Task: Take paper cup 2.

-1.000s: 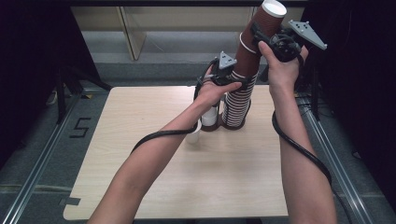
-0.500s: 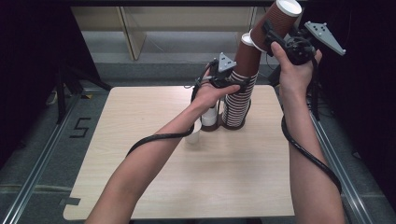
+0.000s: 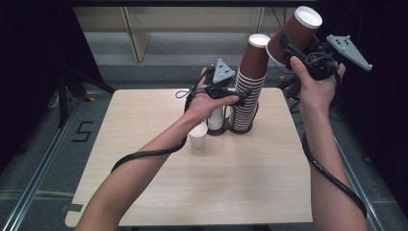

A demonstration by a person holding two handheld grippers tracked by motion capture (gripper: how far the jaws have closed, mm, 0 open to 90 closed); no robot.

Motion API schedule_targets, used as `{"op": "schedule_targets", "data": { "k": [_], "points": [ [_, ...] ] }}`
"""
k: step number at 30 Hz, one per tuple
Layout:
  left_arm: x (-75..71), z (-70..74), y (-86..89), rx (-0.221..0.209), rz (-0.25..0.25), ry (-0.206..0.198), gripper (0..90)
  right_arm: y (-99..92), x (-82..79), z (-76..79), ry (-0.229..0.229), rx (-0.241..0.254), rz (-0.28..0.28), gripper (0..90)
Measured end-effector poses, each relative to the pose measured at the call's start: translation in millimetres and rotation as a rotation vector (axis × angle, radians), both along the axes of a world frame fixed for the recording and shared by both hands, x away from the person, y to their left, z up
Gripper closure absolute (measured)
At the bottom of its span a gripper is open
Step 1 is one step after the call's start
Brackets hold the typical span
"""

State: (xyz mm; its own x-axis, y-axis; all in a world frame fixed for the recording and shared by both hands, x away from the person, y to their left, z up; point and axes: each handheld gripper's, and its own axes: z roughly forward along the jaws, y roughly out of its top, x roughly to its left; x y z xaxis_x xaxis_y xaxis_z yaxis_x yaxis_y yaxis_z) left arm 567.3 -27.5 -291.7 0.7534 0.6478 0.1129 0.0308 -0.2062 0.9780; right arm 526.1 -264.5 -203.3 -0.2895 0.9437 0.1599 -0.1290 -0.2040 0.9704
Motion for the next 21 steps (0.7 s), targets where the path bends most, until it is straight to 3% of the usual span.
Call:
{"op": "schedule_targets", "data": {
  "k": [8, 15, 21],
  "points": [
    [-27.6, 1.9, 22.9, 0.000, -0.020, -0.051, 1.4, -1.3, -14.2, -5.9, 0.003, 0.017, 0.009, 19.3],
    [-51.7, -14.5, 47.9, 0.010, -0.018, -0.068, 1.1, 0.3, -26.4, -14.6, 0.008, -0.006, 0.025, 19.2],
    [-61.7, -21.0, 62.7, 0.018, -0.012, -0.079, 1.0, 0.9, -31.3, -22.1, 0.025, -0.023, 0.026, 19.1]
  ]
}}
